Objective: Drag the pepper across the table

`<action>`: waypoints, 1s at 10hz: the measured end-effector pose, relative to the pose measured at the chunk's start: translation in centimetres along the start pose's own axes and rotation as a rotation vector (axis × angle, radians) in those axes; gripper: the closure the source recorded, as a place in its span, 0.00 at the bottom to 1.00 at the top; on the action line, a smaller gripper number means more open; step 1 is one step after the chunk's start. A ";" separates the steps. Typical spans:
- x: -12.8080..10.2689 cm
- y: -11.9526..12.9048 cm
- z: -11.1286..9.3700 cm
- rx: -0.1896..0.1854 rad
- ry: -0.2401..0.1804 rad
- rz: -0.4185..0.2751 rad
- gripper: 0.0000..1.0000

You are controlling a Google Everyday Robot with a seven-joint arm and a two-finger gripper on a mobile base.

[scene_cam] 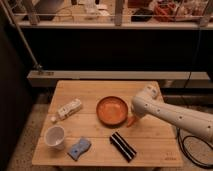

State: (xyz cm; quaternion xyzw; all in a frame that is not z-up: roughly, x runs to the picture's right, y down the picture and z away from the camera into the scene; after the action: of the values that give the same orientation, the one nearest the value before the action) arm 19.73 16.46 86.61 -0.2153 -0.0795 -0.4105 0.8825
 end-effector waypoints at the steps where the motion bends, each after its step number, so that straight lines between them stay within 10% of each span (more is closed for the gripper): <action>1: -0.4 -0.8 0.0 0.003 0.000 -0.007 0.99; 10: -0.5 -3.3 -0.2 0.030 0.012 -0.074 0.99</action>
State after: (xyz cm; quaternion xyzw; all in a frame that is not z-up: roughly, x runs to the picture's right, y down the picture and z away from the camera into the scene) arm 16.93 14.84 87.33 -0.1965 -0.0881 -0.4430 0.8703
